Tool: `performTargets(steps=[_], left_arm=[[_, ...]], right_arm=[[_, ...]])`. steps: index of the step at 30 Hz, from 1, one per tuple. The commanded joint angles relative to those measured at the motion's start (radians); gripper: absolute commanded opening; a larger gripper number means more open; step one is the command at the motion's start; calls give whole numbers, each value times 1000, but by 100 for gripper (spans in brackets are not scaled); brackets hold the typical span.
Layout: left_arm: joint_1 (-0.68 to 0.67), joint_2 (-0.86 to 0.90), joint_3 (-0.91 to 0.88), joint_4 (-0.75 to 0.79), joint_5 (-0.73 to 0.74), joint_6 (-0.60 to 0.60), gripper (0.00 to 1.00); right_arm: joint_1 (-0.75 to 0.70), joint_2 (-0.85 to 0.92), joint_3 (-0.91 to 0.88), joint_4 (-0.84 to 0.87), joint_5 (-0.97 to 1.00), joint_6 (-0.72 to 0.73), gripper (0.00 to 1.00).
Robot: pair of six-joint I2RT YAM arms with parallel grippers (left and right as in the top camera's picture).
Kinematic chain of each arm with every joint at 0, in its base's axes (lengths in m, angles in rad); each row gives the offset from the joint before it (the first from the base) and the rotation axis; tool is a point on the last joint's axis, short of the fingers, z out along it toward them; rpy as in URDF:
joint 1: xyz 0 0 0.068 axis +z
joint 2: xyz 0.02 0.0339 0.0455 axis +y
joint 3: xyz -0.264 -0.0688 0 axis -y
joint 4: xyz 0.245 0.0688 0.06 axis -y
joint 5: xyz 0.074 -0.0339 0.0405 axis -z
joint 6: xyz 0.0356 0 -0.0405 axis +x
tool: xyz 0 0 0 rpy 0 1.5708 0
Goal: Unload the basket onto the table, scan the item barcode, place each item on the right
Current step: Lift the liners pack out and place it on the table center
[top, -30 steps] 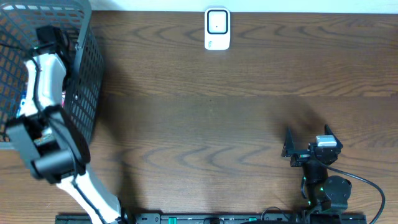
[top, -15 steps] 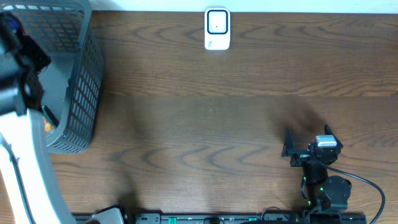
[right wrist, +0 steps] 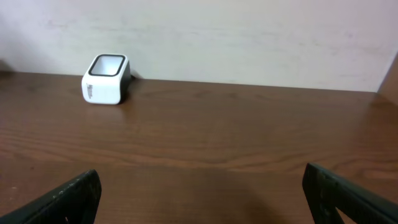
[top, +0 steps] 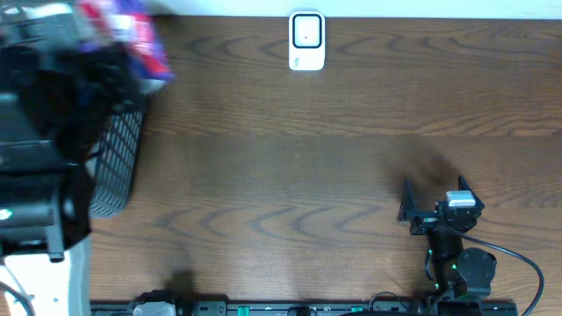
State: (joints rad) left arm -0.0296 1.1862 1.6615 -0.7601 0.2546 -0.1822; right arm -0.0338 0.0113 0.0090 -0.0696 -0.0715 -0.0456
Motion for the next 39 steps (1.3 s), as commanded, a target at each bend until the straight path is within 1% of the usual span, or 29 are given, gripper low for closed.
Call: performTargets(steps=[1,6,10,14,17,25,27,33,34,35,36,37,38,39], left_arm=[[-135,36,2,0,39,22,7],[-331,156,-8,-2,-58,21,8],[-447,291,-8,0,-132,8,7],[-537,443,-8,0,-259,-99,7],[-590,554,-8,11,-325,-206,7],[-685,761,-8,92,-323,-417,7],[-709,793,-8,104,-322,-443,7],[-784,832,-8,150,-307,-447,8],[-794,832,-8,165,-307,-447,14],[-804,832,-8,181,-307,-443,25],[-811,830,-8,194,-308,-434,49],[-815,830,-8,203,-308,-417,66],[-818,828,-8,208,-308,-399,79],[-818,826,-7,209,-308,-379,83]], right_arm=[[8,-5,-3,-2,-2,-12,99],[8,-5,-3,-2,-2,-12,99],[8,-5,-3,-2,-2,-12,99],[8,-5,-3,-2,-2,-12,99],[8,-5,-3,-2,-2,-12,99],[8,-5,-3,-2,-2,-12,99],[8,-5,-3,-2,-2,-12,99],[8,-5,-3,-2,-2,-12,99],[8,-5,-3,-2,-2,-12,99],[8,-5,-3,-2,-2,-12,99],[8,-5,-3,-2,-2,-12,99],[8,-5,-3,-2,-2,-12,99],[8,-5,-3,-2,-2,-12,99],[8,-5,-3,-2,-2,-12,99]])
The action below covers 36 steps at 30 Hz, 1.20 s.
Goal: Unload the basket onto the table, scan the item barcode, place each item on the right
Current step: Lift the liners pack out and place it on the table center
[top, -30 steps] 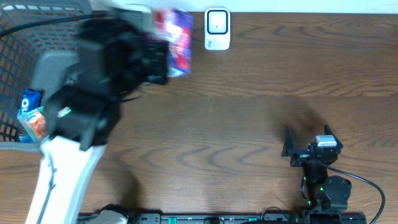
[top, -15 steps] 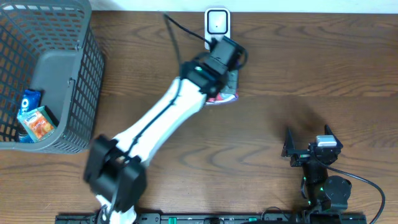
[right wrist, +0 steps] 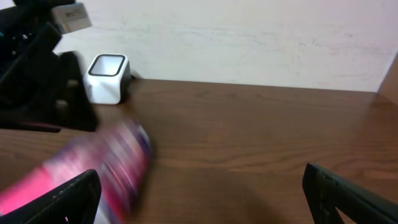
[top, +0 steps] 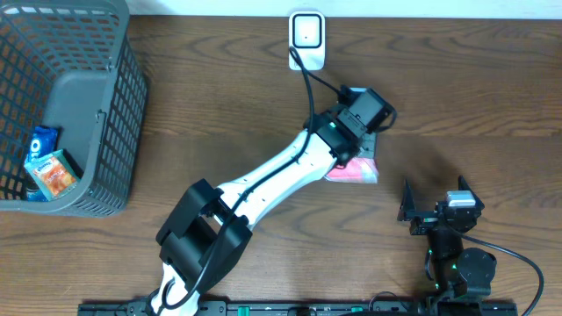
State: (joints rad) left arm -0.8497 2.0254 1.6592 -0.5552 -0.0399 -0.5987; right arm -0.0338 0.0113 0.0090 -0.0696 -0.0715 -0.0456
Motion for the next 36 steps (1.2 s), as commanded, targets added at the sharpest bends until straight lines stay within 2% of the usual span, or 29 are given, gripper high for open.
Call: performTargets(steps=[1,8,14,21,23,26,30,36], left_arm=[[5,-20,-1,2,-13,64,86],[89,-163,24,-41,-14,155,88],[284,-396,24,-119,-37,286,89],[645,-573,24,-206,-363,318,88],[769,-585,24,-206,-453,317,88],[931,-572,24,-225,-473,317,87],[1104,-515,21,-297,-473,308,75],[1268,-410,-9,-406,-473,160,75]], right_arm=[[8,-5,-3,-2,-2,-12,99],[8,-5,-3,-2,-2,-12,99],[8,-5,-3,-2,-2,-12,99],[8,-5,-3,-2,-2,-12,99],[8,-5,-3,-2,-2,-12,99],[8,-5,-3,-2,-2,-12,99],[8,-5,-3,-2,-2,-12,99],[8,-5,-3,-2,-2,-12,99]])
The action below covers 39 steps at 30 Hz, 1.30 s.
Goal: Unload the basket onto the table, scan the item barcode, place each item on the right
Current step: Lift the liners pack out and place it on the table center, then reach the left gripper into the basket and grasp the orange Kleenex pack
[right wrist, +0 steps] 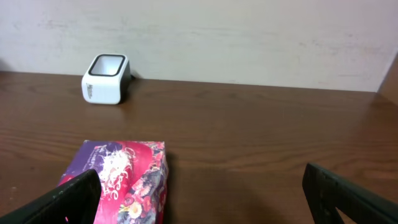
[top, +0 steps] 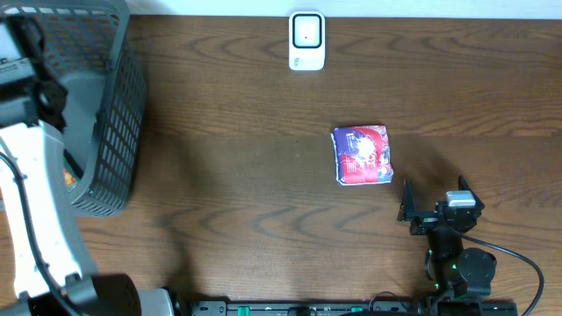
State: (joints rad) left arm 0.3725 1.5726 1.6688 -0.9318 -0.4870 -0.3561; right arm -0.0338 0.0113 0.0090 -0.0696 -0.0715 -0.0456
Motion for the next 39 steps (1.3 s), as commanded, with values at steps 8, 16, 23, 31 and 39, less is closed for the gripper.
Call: performTargets(steps=[8,16,23,31,39], left_arm=[[86,208,-24,-114,-14,-103,72],[80,354,-25,-175,-15,-152,72],[56,447,-25,-180,49,-154,72],[37,477,-25,-188,-29,-193,68],[39,478,-53,-183,-46,-206,63]], right_arm=[[8,-5,-3,-2,-2,-12,99],[8,-5,-3,-2,-2,-12,99],[8,-5,-3,-2,-2,-12,99],[8,-5,-3,-2,-2,-12,99],[8,-5,-3,-2,-2,-12,99]])
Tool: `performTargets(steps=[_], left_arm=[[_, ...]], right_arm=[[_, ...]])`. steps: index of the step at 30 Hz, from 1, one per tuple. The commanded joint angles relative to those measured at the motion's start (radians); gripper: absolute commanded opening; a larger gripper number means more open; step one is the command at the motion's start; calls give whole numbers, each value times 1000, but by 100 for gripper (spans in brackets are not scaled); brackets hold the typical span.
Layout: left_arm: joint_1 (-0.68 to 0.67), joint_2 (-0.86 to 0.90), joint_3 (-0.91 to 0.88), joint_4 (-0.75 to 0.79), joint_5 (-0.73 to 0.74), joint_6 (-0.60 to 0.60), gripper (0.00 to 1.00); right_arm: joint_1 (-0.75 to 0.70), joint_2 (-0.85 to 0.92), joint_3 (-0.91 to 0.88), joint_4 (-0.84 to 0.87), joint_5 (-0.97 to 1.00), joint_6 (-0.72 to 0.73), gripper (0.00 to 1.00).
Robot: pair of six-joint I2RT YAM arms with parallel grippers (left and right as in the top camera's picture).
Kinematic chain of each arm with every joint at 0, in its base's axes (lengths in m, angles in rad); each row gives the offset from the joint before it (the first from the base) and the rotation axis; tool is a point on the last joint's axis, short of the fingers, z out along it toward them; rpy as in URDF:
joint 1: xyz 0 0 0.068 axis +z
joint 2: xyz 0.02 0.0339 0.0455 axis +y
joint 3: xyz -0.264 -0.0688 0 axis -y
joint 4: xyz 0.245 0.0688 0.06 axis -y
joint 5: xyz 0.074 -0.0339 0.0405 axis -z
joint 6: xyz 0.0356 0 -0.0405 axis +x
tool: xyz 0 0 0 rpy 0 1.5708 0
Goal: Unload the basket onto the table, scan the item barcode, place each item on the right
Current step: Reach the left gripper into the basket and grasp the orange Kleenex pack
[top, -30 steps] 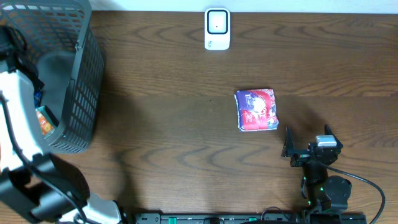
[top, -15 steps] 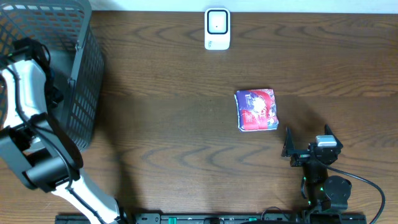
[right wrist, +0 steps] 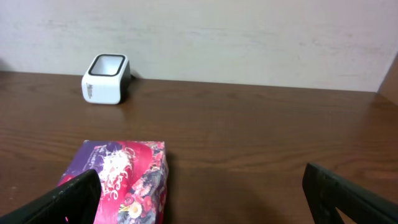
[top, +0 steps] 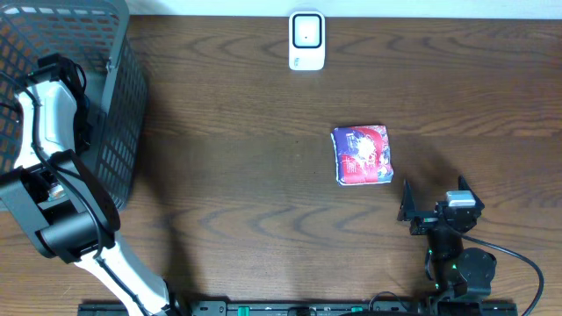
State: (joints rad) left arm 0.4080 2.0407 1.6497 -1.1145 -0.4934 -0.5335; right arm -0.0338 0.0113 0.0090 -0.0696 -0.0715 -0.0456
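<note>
The item, a pink and purple floral packet (top: 362, 155), lies flat on the brown table, just ahead and left of my right gripper (top: 432, 200). In the right wrist view the packet (right wrist: 121, 177) sits close behind the left finger (right wrist: 68, 199). My right gripper (right wrist: 202, 200) is open, with nothing between its fingers. The white barcode scanner (top: 306, 40) stands at the table's far edge by the wall, window facing up (right wrist: 106, 78). My left arm (top: 48, 114) hangs over the basket at far left. Its fingers do not show clearly.
A grey mesh basket (top: 114, 79) fills the far left corner, partly under the left arm. A pale wall (right wrist: 249, 37) runs right behind the scanner. Bare wood (top: 237, 149) lies between basket and packet.
The left arm has shifted at the far left and now bends over the basket's right side. The packet, the scanner and my right gripper are where they were.
At first the left arm was over the basket with a blurred pink packet and no item lay before the right gripper. Then the left arm reached across with the packet near the right gripper. After that the packet lay alone on the table, the left arm back at the basket.
</note>
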Motion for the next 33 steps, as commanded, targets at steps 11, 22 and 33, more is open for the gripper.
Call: performTargets(steps=[11,22,33], left_arm=[[13,10,-151,118,-154,4,63],[12,10,-156,156,-143,42,23],[6,-36,-109,106,-87,42,7]], right_arm=[[8,-5,-3,-2,-2,-12,99],[8,-5,-3,-2,-2,-12,99],[8,-5,-3,-2,-2,-12,99]])
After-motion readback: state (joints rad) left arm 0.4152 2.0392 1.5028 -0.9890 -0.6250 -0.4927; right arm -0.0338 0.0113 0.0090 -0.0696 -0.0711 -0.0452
